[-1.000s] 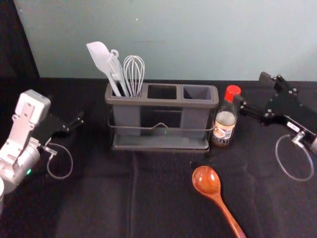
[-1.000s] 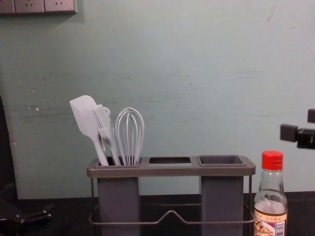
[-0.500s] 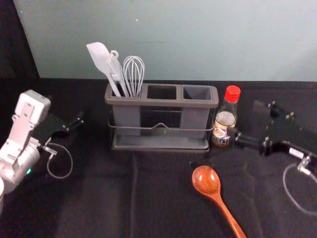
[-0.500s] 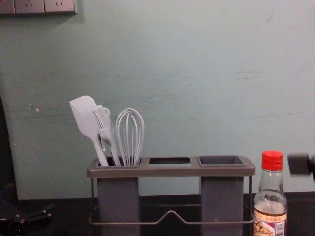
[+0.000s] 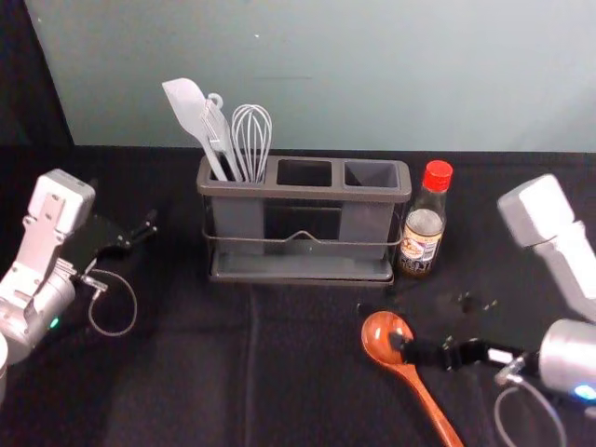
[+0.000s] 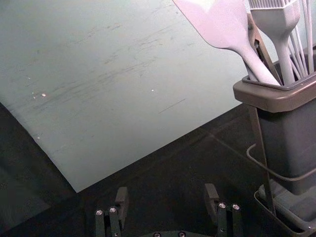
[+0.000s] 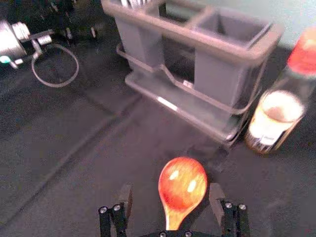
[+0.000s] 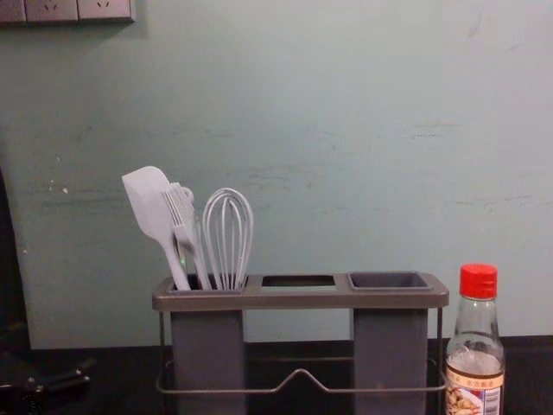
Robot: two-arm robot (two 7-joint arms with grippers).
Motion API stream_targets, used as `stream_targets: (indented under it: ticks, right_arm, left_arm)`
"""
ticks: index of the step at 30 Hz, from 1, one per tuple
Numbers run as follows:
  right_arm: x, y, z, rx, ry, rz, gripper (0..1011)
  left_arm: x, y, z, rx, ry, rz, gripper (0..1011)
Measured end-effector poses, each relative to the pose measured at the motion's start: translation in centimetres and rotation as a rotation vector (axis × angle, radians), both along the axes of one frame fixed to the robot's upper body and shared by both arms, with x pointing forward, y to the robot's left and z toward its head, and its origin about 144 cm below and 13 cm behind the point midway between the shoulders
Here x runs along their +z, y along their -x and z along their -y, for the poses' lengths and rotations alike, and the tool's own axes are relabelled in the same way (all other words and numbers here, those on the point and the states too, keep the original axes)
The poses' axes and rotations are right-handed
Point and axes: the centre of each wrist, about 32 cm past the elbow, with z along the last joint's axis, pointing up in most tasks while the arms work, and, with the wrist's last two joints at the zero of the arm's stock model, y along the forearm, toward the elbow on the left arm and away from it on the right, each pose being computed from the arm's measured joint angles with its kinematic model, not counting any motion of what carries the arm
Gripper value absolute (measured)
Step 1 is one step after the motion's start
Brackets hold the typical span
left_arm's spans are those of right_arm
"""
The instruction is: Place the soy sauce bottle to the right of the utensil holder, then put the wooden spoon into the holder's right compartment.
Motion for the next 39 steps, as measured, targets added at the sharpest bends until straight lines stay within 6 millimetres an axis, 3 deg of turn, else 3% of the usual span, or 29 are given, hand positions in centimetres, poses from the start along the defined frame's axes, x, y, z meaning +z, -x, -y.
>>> stream_targets:
  ticks: [8, 18, 27, 39]
  right_arm:
    - [-1.1, -1.5, -2.4, -0.048, 0.045, -0.115, 1002]
    - [-2.0, -3.8, -4.7, -0.068, 0.099, -0.123, 1002]
    - [-2.7, -5.0, -5.2, -0.092, 0.134, -0.123, 1002]
    - [-3.4, -5.1, -5.4, -0.083, 0.142, -0.125, 1003]
  left_arm:
    - [0.0, 0.0, 0.0, 0.0, 0.0, 0.0, 1005]
    - [0.0, 0.0, 0.0, 0.0, 0.0, 0.0, 1005]
    - [0.0, 0.0, 0.0, 0.0, 0.0, 0.0, 1005]
    - [0.0, 0.0, 0.0, 0.0, 0.0, 0.0, 1005]
